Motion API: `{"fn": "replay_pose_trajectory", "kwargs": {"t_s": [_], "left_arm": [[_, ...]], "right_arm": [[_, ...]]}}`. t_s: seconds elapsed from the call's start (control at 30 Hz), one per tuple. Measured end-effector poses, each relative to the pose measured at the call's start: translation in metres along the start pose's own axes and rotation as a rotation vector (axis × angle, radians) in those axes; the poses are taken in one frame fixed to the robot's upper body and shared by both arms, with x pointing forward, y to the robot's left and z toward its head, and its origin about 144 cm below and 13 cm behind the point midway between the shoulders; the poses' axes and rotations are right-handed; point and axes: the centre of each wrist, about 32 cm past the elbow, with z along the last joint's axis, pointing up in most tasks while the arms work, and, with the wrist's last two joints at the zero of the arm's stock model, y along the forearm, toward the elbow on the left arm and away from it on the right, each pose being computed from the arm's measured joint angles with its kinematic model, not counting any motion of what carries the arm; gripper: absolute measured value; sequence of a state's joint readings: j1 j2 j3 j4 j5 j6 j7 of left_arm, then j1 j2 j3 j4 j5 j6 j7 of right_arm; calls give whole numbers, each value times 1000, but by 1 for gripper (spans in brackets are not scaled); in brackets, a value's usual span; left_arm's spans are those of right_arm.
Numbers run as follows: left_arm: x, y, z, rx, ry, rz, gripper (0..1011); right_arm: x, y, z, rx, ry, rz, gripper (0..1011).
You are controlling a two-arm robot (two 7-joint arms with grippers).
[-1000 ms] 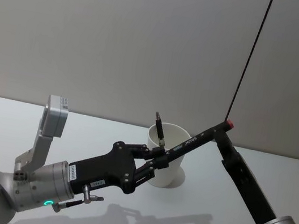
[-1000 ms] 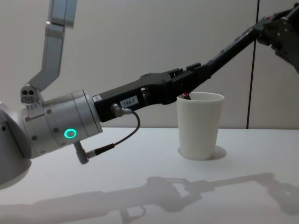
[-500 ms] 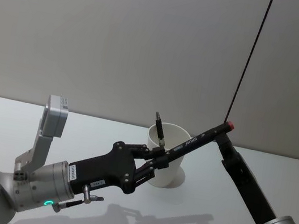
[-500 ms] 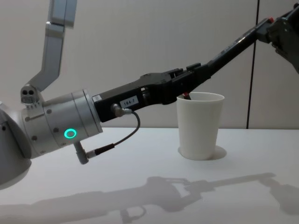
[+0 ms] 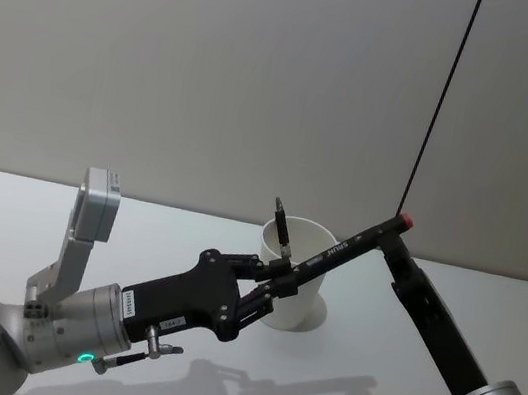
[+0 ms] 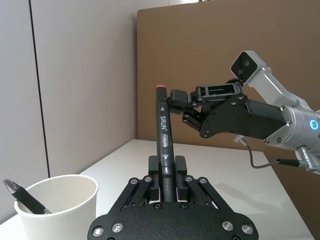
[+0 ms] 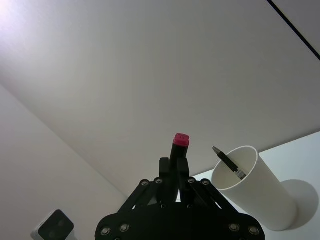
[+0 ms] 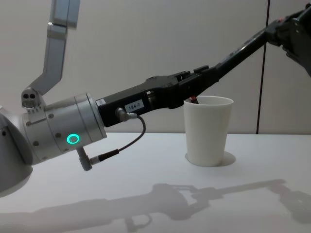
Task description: Place the pen into the pen holder.
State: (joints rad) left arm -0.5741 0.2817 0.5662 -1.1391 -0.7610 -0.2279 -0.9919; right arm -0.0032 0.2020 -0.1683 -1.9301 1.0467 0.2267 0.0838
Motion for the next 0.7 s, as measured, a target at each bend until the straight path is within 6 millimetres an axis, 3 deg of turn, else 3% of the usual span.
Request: {"fn": "replay_pose_trajectory", "kwargs": {"t_s": [0.7], "left_arm": [[0, 0, 0, 0, 0, 0, 190]], "right_arm": [[0, 0, 0, 0, 0, 0, 731]]}}
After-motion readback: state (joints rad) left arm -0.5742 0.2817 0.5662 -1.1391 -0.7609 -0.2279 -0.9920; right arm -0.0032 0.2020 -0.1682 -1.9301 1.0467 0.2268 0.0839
